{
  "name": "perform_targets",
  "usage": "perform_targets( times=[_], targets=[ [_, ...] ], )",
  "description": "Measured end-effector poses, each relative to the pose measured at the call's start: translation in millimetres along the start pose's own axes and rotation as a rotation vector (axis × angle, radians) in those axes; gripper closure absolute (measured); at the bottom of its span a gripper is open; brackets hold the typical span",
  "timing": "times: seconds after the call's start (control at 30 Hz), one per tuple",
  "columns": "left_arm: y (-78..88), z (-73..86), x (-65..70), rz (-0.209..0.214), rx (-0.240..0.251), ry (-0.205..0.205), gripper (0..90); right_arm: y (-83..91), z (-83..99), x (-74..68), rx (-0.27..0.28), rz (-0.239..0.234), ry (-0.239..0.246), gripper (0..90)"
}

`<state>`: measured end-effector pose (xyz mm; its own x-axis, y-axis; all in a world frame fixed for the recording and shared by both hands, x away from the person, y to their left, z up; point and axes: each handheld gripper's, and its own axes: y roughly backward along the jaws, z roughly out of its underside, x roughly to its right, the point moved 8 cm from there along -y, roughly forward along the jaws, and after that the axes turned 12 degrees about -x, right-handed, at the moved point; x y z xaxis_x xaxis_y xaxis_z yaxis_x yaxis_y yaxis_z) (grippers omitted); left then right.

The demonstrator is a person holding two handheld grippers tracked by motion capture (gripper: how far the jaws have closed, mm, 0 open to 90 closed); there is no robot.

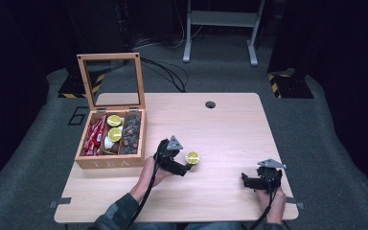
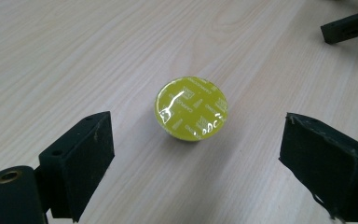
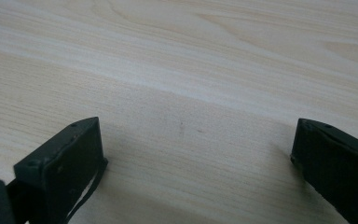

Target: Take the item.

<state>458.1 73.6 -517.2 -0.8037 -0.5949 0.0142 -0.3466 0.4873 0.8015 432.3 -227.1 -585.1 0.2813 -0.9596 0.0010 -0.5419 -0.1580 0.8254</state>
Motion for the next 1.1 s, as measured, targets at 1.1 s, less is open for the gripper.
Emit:
perform_targets(
  times=[1.1],
  targets=[
    [91.1,75.9,-23.8,-0.123,0.093,0.081,4.0,0.0,0.0,0.0,0.000,0.001,-0.002,1.4]
  ],
)
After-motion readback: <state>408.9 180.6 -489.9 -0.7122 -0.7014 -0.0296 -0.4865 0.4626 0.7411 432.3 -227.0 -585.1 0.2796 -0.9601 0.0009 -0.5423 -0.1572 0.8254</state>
